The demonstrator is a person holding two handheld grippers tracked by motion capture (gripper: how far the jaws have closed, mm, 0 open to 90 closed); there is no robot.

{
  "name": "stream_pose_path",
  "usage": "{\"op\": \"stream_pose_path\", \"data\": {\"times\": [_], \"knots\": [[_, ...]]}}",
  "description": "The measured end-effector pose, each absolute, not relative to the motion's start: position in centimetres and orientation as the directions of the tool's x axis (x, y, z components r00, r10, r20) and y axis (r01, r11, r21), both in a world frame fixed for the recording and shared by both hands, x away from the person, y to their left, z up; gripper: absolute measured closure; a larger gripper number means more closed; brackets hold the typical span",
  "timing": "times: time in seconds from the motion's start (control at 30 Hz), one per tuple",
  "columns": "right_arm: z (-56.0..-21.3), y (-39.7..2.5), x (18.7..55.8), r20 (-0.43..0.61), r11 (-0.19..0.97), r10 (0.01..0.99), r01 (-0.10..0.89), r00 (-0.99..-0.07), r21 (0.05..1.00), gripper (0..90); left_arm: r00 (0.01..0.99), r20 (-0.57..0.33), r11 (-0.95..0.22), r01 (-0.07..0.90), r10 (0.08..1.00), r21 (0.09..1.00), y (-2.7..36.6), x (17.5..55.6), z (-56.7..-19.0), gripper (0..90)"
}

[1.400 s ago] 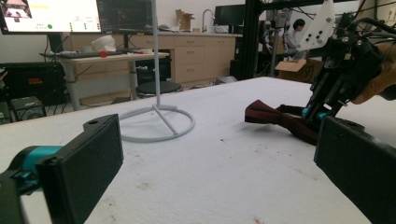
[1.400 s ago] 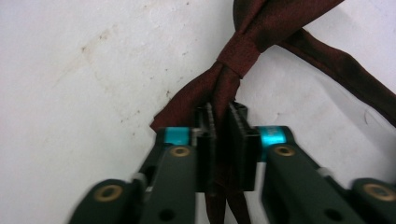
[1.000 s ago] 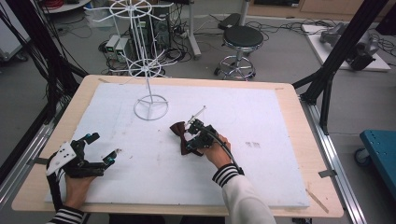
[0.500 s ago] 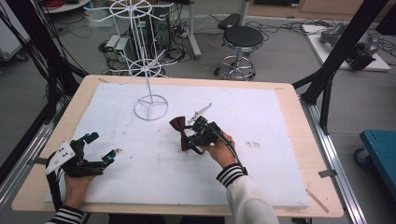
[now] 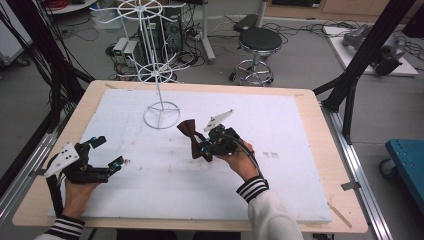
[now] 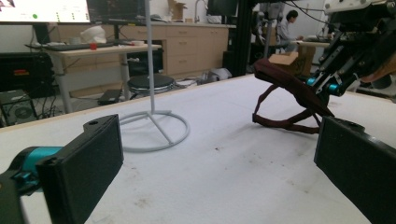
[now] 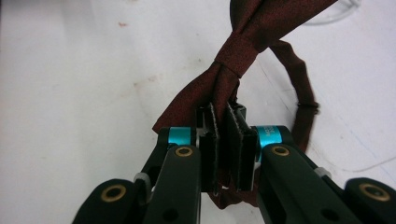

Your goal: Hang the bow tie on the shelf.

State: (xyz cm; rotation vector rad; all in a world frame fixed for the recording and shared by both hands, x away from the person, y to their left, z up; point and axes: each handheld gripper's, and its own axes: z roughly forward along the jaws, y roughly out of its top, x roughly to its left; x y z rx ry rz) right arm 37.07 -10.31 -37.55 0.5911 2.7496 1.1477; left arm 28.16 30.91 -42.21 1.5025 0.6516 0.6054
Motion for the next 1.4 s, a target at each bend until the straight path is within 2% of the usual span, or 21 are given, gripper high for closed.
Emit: {"op": "stream_pose_path", "data": {"times": [0.5,0.63,1.03,1.4], "knots": [[-36.2,-10.6,36.1,-0.004,0.594,0.246,0.148,-0.969,0.791,84.4,0.789,-0.012,-0.078,0.076,0.615,0.994,29.6,29.4,-38.8,1.7],[-35.6,-10.3,35.4,-0.051,0.574,0.169,0.056,-0.984,0.817,84.3,0.820,-0.002,-0.110,0.079,0.572,0.991,28.8,29.6,-37.8,1.7],[-35.3,-9.4,34.6,-0.089,0.548,0.062,-0.040,-0.994,0.835,84.2,0.886,0.015,-0.180,0.078,0.463,0.981,26.2,30.7,-35.0,1.7],[-35.2,-9.1,34.4,-0.093,0.519,0.010,-0.074,-0.996,0.852,84.0,0.922,0.007,-0.228,0.089,0.386,0.970,23.4,31.7,-33.7,1.8]]}}
